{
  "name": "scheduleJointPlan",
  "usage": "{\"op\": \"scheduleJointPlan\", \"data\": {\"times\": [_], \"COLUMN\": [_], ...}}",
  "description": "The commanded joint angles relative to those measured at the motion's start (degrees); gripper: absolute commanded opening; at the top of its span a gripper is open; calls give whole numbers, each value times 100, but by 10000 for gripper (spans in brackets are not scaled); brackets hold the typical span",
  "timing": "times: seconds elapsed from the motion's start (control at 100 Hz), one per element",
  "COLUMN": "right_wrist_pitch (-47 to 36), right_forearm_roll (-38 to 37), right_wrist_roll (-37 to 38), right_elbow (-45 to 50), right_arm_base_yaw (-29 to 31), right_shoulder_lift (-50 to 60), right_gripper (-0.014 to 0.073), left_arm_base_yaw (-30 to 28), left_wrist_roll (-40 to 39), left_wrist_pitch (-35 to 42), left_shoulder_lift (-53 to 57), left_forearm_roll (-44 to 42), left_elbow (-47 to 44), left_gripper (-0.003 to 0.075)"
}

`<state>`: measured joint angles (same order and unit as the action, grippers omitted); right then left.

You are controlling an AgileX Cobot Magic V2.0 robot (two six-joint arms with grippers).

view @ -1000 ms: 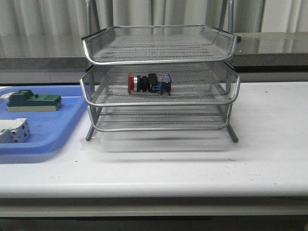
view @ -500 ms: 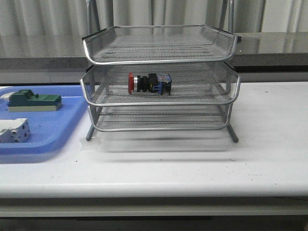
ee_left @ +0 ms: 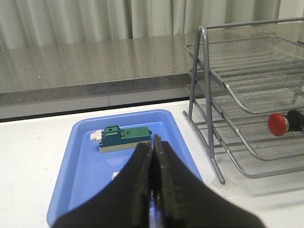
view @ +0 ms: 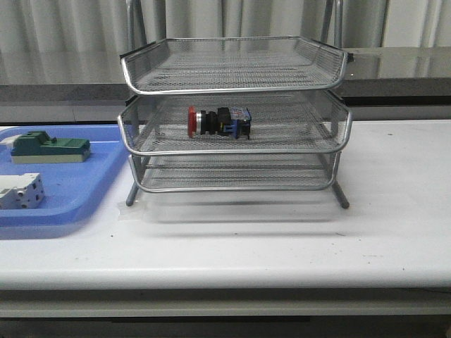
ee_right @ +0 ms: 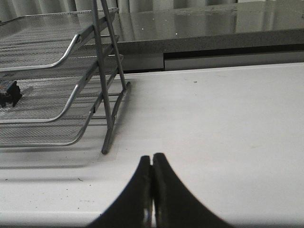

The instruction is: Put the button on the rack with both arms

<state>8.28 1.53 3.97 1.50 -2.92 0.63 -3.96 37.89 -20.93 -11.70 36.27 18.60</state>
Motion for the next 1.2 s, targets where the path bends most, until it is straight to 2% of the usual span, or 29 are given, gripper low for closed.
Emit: {"op": "scheduleJointPlan", "data": {"times": [0.0, 0.49, 0.54, 0.66, 0.76, 0.85, 0.95, 1.07, 1.19], "right_wrist_pitch": [-475, -475, -475, -475, -475, -475, -475, -475, -475], "right_forearm_roll": [-37, -37, -37, -37, -37, -37, -37, -37, -37], "right_wrist_roll": [9, 9, 9, 9, 9, 9, 9, 9, 9], "right_elbow": [-77, -77, -77, -77, -77, -77, -77, -77, -77], "right_arm_base_yaw": [16, 16, 16, 16, 16, 16, 16, 16, 16], "right_shoulder_lift": [119, 119, 119, 119, 119, 119, 119, 119, 119], "right_gripper": [-60, -60, -60, -60, -60, -60, -60, -60, -60], "left_arm_base_yaw": [-17, 78, 122, 314, 531, 729, 881, 924, 924], "left_wrist_roll": [-54, -102, -413, -2193, -3103, -3548, -3942, -4066, -4244], "left_wrist_pitch": [351, 375, 375, 365, 365, 428, 1070, 1897, 2181], "left_shoulder_lift": [-70, -35, -35, -35, -35, -35, -35, -35, -35], "left_forearm_roll": [147, -64, -425, -2000, -3070, -3627, -4103, -4138, -4138], "left_elbow": [148, 148, 148, 148, 148, 114, -121, -576, -1011], "left_gripper": [-20, -20, -20, -20, -20, -20, -20, -20, -20]}}
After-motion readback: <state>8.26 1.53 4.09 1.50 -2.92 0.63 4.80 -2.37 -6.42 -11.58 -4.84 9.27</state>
